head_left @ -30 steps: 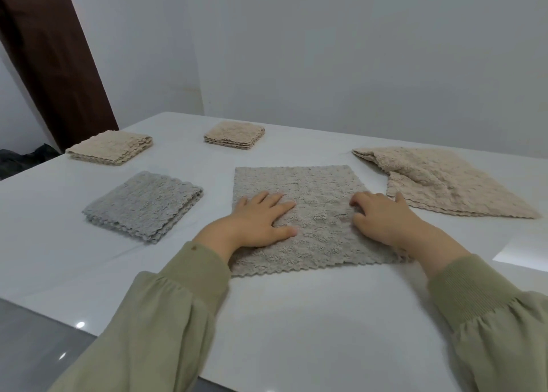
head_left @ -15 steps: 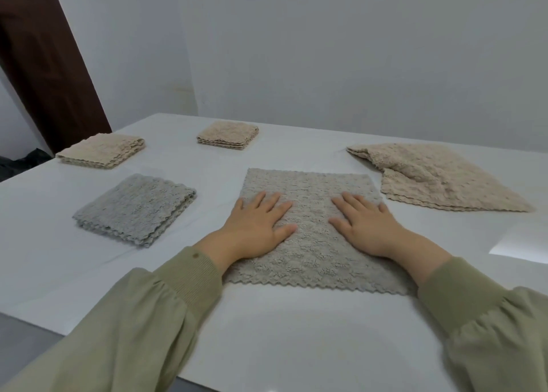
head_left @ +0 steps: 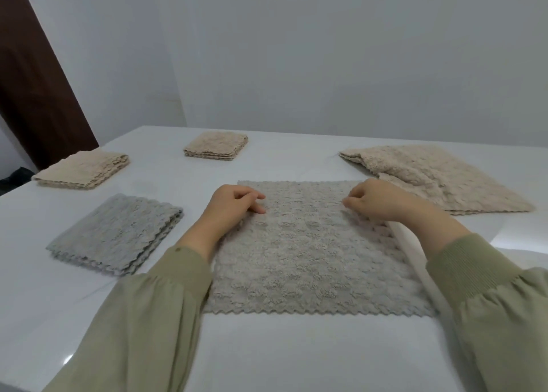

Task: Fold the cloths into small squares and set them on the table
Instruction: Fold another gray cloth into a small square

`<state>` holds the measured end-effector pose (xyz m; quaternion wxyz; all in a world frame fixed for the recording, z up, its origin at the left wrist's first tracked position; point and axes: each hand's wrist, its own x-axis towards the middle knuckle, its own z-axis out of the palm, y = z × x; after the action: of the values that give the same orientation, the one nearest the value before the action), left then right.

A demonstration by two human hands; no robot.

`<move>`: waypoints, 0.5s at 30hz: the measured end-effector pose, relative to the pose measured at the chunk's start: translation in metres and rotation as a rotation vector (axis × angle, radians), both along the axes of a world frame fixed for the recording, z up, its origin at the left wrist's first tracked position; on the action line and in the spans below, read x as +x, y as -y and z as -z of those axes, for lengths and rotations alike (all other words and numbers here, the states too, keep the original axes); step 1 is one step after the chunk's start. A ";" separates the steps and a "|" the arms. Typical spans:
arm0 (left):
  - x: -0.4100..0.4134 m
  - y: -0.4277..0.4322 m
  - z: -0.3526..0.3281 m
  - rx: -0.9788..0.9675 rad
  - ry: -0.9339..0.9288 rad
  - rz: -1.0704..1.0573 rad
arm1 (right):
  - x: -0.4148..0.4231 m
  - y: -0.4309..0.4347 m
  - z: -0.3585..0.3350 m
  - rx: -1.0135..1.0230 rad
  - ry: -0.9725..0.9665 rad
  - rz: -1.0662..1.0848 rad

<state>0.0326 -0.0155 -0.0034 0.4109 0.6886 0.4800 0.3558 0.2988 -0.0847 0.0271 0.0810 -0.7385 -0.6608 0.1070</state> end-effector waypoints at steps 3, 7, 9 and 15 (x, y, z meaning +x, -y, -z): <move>0.005 -0.013 0.004 0.084 -0.022 -0.101 | 0.011 -0.019 0.008 0.161 -0.071 0.150; 0.007 -0.034 0.010 0.198 -0.170 -0.185 | 0.019 -0.033 0.038 0.489 -0.067 0.219; 0.007 -0.046 0.015 0.279 -0.304 -0.220 | 0.021 -0.036 0.048 0.580 -0.065 0.162; 0.010 -0.071 0.022 0.279 -0.509 -0.127 | 0.029 -0.044 0.054 0.492 -0.006 0.120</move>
<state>0.0428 0.0551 -0.0258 0.1554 0.7742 0.5562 0.2593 0.3281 -0.0405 -0.0270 0.2664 -0.7341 -0.6217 -0.0596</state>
